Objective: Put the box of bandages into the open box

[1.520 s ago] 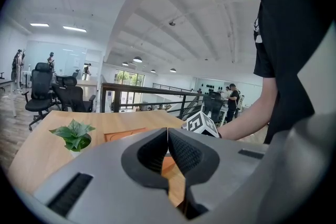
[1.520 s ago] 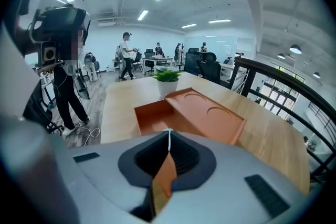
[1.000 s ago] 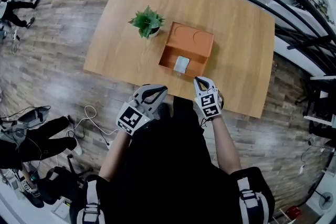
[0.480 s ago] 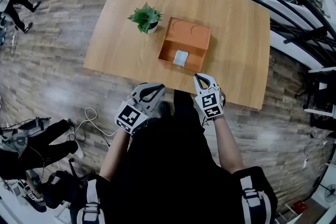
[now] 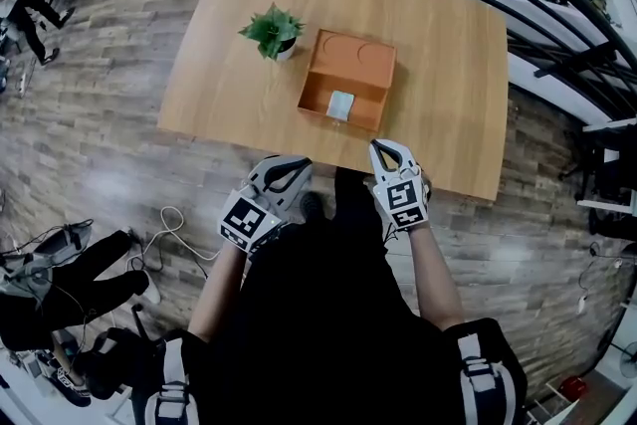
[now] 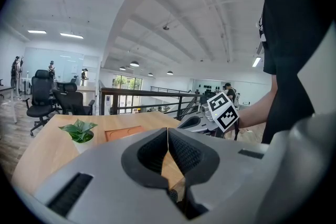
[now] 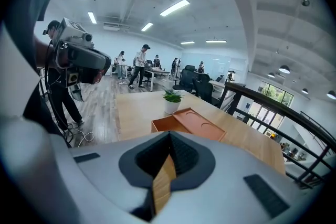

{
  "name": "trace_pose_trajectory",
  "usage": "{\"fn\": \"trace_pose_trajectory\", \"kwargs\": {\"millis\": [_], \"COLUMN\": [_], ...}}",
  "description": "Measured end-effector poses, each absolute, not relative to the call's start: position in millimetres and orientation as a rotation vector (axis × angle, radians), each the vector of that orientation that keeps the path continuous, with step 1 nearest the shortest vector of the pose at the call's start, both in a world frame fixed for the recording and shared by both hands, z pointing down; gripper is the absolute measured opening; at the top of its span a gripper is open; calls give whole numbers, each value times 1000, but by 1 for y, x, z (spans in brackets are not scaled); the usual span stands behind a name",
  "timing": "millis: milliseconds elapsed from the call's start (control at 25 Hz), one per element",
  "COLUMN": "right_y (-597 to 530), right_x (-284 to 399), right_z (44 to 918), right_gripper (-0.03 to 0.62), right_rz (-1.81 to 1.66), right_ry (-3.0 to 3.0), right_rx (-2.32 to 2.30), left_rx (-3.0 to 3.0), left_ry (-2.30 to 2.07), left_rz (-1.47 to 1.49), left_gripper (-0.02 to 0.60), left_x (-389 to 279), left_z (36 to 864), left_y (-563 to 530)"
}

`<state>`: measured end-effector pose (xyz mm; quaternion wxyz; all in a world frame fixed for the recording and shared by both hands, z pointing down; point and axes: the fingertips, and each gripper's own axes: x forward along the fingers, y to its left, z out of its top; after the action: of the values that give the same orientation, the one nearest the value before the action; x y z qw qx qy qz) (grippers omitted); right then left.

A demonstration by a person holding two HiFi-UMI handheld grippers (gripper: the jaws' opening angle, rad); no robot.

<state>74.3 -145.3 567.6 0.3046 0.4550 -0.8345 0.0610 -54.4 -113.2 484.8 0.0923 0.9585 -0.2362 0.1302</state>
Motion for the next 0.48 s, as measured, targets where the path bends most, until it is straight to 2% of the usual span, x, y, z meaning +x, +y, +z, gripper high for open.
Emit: {"fn": "trace_pose_trajectory", "kwargs": {"millis": [480], "right_y": [-158], "right_x": [75], "right_z": [554], "right_gripper": [25], "right_rz": [170], "right_ry": [-2249], "right_rx": [1261], "left_rx": [2825], "left_ry": [-722], "left_rz": [395], "left_gripper": [26], "left_x": [-55], "left_z": [487], "left_y": [-122]}}
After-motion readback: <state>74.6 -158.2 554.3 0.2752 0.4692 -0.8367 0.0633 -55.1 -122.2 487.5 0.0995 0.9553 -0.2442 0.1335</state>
